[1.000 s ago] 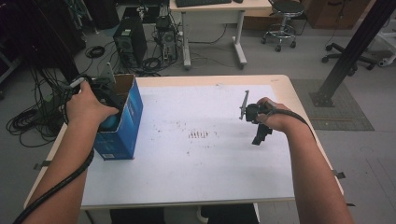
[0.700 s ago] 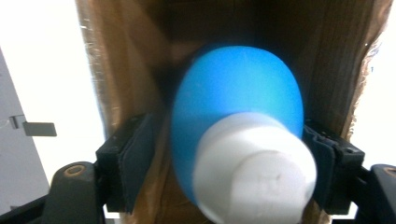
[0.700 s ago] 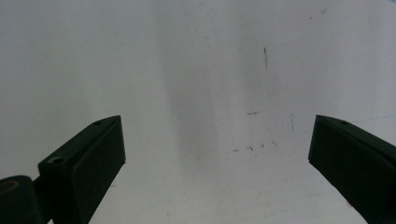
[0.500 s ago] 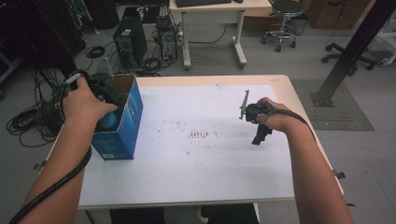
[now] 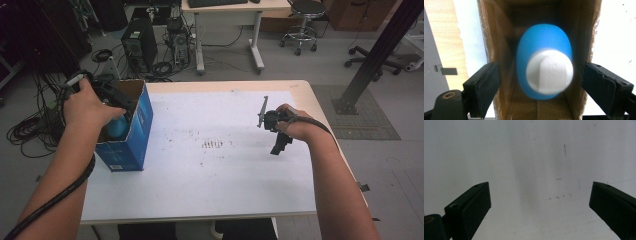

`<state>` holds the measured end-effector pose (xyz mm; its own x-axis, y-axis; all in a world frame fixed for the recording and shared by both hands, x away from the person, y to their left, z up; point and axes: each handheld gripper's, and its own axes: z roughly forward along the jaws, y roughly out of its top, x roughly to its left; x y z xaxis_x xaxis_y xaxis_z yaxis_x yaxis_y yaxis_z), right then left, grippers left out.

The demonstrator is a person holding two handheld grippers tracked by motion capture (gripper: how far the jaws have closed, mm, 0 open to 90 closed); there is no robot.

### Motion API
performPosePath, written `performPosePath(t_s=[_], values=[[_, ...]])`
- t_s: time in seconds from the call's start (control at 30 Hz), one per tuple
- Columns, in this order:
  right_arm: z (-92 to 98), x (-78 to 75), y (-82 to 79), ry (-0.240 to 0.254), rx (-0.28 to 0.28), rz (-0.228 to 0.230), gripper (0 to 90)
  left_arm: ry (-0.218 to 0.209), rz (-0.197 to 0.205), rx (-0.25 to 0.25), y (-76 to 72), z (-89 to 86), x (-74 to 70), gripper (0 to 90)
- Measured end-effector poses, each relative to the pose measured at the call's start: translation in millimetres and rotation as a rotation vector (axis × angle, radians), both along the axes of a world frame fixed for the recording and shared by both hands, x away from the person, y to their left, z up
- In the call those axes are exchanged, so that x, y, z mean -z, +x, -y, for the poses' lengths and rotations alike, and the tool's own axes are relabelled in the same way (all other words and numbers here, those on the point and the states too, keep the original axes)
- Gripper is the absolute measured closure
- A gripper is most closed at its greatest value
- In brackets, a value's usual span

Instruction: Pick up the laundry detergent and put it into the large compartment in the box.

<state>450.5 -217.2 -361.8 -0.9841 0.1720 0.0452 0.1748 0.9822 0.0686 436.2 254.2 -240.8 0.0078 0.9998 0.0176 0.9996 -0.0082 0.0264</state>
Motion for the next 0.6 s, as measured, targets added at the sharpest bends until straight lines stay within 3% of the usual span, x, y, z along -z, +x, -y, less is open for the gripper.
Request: performPosePath(t_s=[0.07, 0.33, 0.43, 0.6], values=[[0.1, -0.3, 0.1, 0.001, 0.000, -0.001, 3.8, 0.026, -0.001, 0.026, -2.1, 1.6, -2.7, 15.4], [-0.9, -0.5, 0.4, 0.004, -0.001, -0.001, 3.8, 0.060, 0.026, 0.142, -8.2, 7.3, -16.7, 16.5], [-0.9, -0.5, 0.1, 0.005, 0.000, -0.001, 3.8, 0.083, 0.045, 0.176, -9.5, 10.0, -21.3, 12.4], [0.4, -1.5, -0.2, 0.003, 0.002, -0.001, 3.8, 0.054, 0.060, 0.190, -9.9, 10.9, -24.3, 6.5]])
